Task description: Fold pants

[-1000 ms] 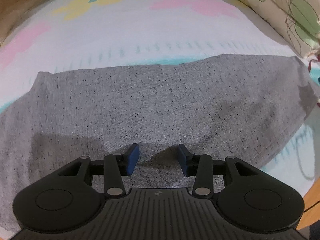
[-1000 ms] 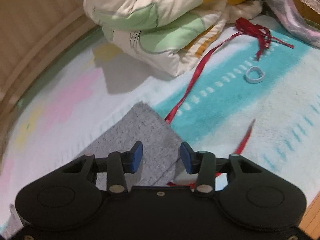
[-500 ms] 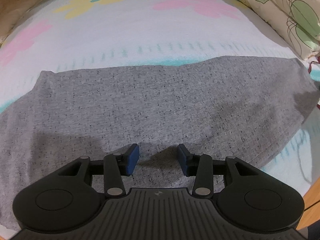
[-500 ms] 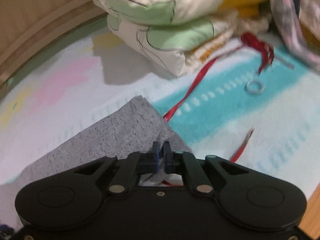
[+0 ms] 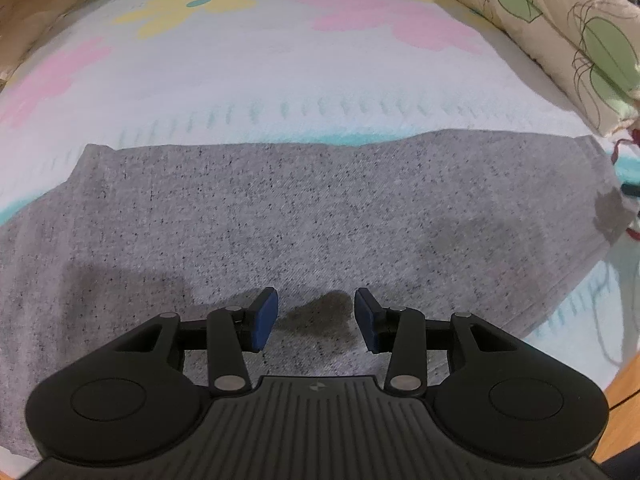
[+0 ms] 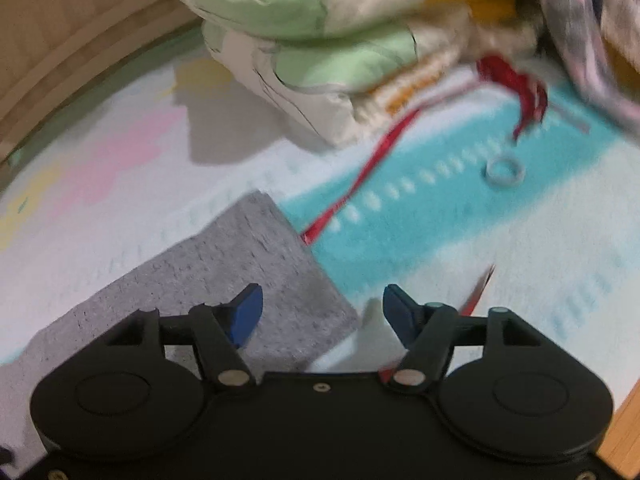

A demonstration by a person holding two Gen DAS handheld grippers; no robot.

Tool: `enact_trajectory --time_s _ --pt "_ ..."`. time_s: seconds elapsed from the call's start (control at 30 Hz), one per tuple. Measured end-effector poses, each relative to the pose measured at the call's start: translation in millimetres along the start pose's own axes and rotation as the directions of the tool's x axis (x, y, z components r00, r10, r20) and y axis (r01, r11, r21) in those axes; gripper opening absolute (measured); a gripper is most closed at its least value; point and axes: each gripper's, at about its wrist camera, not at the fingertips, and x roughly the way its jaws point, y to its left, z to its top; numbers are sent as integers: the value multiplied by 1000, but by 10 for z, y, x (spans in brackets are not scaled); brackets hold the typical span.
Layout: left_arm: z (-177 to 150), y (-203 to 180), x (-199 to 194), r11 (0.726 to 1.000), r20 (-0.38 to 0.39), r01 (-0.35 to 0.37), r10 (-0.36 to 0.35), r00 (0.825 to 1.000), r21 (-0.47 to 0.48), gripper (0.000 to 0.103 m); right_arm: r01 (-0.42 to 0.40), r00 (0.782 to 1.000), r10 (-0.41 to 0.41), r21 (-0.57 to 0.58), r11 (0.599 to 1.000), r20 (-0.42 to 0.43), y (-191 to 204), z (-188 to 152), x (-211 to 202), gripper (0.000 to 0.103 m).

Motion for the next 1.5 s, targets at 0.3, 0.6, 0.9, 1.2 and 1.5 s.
enact_trajectory --time_s 0.3,0.6,0.9,1.2,1.5 --pt "275 -230 -71 1000 31 31 -31 999 2 41 -148 989 149 116 982 8 -209 1 4 19" --pt "674 -899 314 999 29 -16 15 999 44 41 -231 963 229 -6 973 144 181 203 -529 18" --pt "534 -1278 636 993 10 -68 67 998 97 42 -275 943 280 -54 960 178 306 270 -689 18" --pt "585 -923 346 998 72 -61 60 996 15 42 -334 905 370 -188 924 211 880 273 -1010 18" --pt "566 345 -375 983 143 -136 153 978 -124 43 -491 800 587 -424 761 128 2137 -183 -1391 18"
